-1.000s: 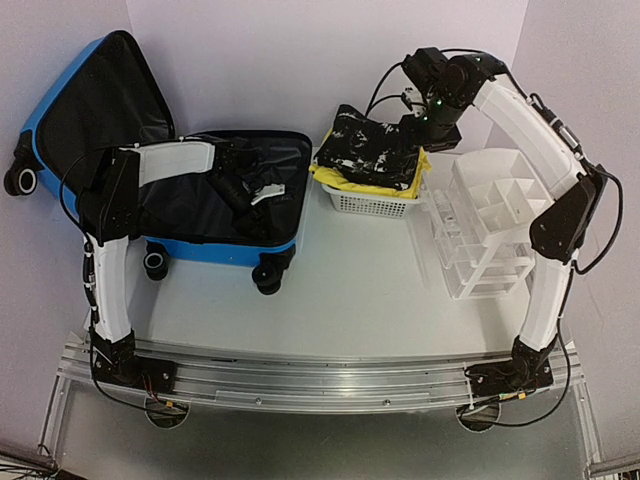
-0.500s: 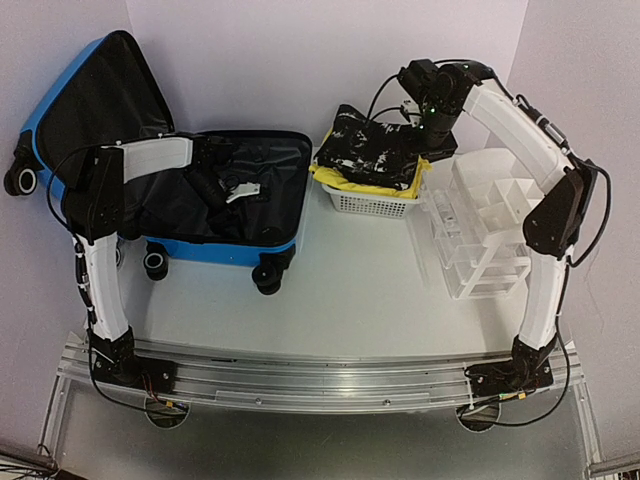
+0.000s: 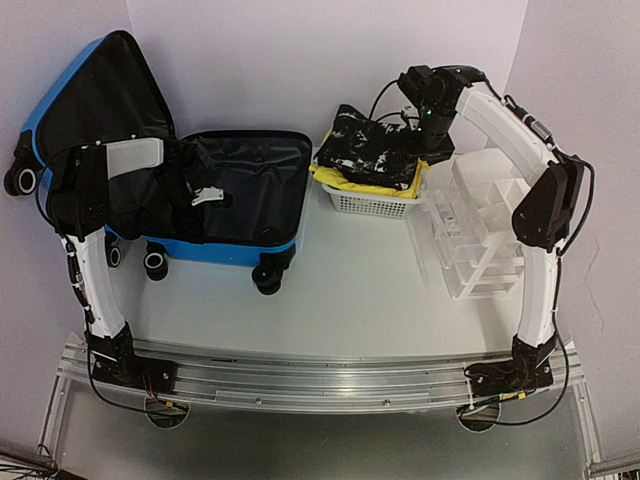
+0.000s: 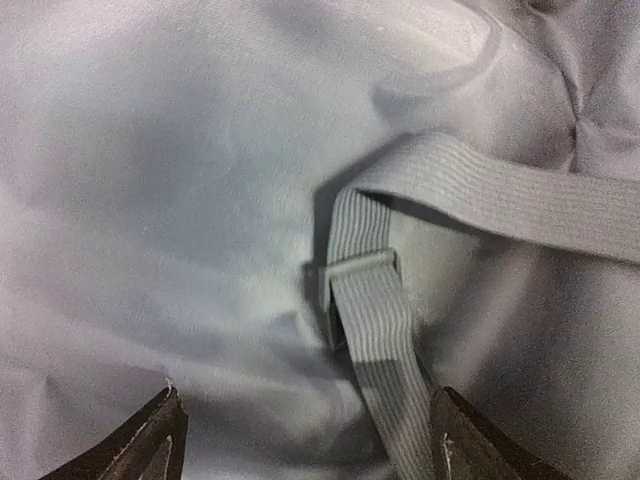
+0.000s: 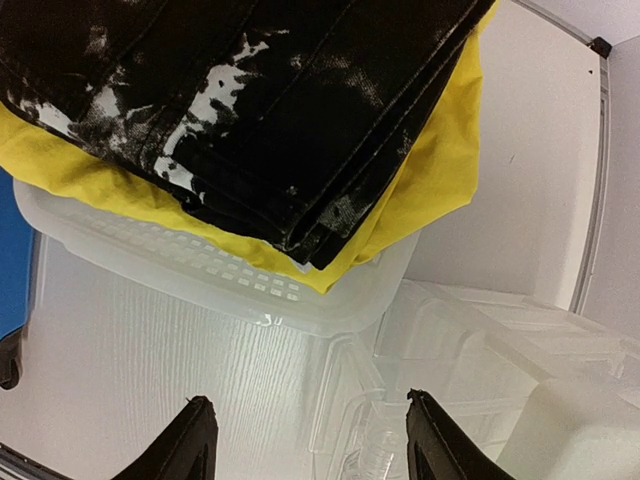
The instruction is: Open, take out, and arrange the luggage
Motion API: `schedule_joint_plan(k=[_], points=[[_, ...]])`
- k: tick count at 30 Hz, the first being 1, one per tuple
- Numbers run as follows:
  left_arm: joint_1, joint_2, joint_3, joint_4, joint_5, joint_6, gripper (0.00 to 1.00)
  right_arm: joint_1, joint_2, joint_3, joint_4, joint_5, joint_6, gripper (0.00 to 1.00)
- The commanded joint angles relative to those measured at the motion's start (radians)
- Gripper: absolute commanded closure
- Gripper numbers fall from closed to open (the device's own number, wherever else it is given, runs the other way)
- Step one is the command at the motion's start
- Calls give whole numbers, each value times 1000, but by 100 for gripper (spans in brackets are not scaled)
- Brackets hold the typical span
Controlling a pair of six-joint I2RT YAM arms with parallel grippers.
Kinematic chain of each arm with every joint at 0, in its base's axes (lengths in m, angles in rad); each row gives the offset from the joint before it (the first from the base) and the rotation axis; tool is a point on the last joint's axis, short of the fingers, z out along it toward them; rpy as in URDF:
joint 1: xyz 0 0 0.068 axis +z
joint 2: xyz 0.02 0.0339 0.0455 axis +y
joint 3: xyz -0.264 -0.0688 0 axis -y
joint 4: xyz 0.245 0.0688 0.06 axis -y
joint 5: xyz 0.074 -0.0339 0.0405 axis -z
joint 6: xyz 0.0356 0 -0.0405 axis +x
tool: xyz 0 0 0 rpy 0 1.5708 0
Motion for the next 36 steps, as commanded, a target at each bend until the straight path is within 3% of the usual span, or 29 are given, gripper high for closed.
schedule_joint_plan(k=[1,6,11,21,28,31,36], points=[[-26,-14,86,27,151,37,17,-13,17,51,-75,-41,-13,41],[-95,-36,111,70,292,64,15,-15,17,44,-75,-49,-1,41],[-151,-56,-5,152,435,237,8,-15,1,19,-75,-45,12,41],[-225,68,51,230,467,319,0,-15,-36,-34,-73,-50,23,41],[-229,213,201,104,396,427,4,-15,-53,-61,-74,-40,18,41],[-244,225,196,162,398,422,5,-16,-57,-75,-73,-47,21,41],[-257,238,183,152,419,401,19,-16,-60,-78,-74,-51,28,42]])
